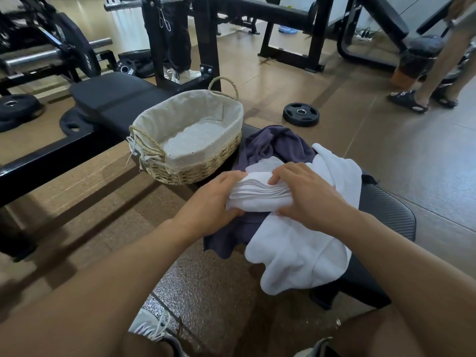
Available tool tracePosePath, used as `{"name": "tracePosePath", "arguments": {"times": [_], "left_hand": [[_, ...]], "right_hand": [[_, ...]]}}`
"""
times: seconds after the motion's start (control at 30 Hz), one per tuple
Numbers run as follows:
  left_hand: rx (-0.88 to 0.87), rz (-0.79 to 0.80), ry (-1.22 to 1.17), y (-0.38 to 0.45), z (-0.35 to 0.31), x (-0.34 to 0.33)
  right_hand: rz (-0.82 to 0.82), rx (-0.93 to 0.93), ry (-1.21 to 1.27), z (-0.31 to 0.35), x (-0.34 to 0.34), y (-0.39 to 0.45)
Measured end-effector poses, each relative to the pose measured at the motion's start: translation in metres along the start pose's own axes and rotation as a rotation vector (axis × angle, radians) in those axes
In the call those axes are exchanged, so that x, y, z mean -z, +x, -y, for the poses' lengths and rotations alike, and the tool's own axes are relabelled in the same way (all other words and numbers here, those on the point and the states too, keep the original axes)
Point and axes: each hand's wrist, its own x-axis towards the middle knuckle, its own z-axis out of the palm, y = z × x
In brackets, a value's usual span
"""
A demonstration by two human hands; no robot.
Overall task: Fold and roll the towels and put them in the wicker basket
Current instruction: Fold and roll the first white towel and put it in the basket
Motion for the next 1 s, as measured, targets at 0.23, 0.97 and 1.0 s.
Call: {"name": "tracePosePath", "arguments": {"times": [0.23,0.97,1.0], "left_hand": [[-0.006,-0.034,0.067,0.006,0.007,-0.004],[0.058,-0.083,-0.151,-0.003,-0.021,0.021],[0.061,-0.084,-0.15,-0.003,-0.022,0.02]], "right_hand": [[-0.022,0.045,-0.069,-0.008,-0.011,0.012],[0.16,-0.022,0.229,-0.006,0.013,0.0],[0.139,0.021,0.145,-0.002,0.01,0.0]]}}
